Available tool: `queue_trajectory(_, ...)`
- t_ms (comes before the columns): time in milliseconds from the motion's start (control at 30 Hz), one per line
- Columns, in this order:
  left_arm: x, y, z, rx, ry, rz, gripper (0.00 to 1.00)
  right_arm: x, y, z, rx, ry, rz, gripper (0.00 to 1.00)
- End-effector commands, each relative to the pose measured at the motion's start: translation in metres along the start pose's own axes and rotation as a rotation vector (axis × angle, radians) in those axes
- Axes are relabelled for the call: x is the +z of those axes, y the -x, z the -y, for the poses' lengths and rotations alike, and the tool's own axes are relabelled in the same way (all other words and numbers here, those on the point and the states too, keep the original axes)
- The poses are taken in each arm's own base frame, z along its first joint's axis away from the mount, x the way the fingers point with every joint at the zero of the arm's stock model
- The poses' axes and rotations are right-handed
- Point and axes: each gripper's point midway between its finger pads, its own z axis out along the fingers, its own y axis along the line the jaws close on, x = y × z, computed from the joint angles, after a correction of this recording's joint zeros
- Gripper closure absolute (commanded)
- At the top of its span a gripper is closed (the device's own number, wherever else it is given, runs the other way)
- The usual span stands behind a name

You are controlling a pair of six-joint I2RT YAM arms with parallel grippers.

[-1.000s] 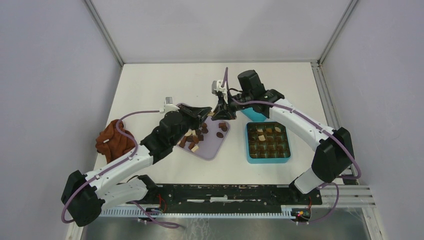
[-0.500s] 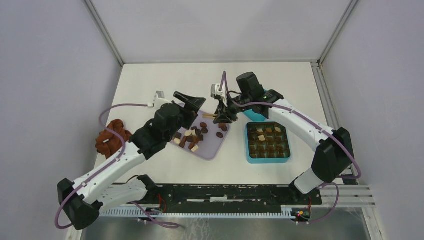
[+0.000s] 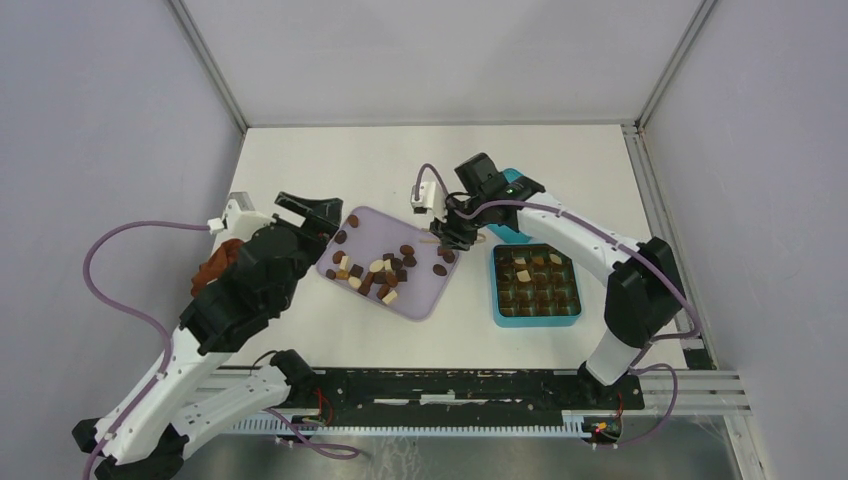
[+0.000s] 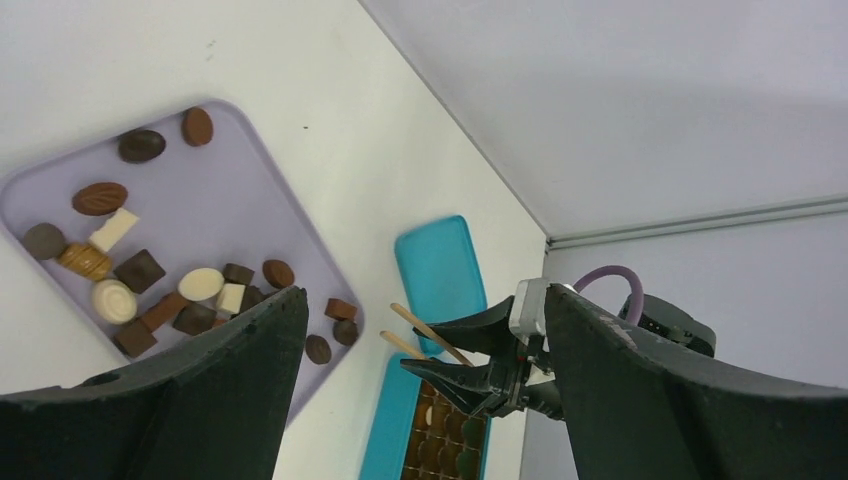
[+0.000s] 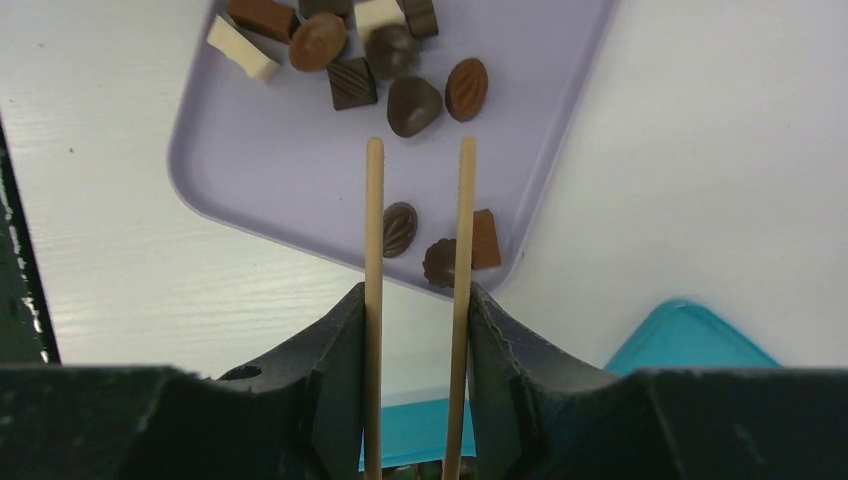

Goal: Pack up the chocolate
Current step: Pick up the fake chocolate from the plate.

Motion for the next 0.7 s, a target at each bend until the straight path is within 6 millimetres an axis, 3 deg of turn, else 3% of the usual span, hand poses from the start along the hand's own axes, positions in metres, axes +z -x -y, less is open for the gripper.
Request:
queue_trajectory(0,-0.003,0.014,-0.016,0.066,0.056,0.058,0.07,0.003,-0.017,0.016,-0.042,-0.066,-0.139,0.58)
queue_trajectory(133,-0.005,0.016,-0.020,0.069,0.061,0.064,0.07,0.019,-0.038,0.008,-0.035,-0.026,-0.235,0.59)
queue_trajectory(300,-0.011,0.027,-0.025,0.098,0.085,0.093,0.08,0.040,-0.049,-0.004,-0.055,0.006,-0.313,0.58)
queue_trajectory(467,-0.020,0.041,-0.028,0.131,0.100,0.122,0.08,0.059,-0.048,-0.003,-0.062,0.013,-0.365,0.58)
queue_trajectory(667,-0.025,0.043,-0.035,0.110,0.097,0.126,0.08,0.073,-0.049,0.006,-0.043,0.002,-0.415,0.58)
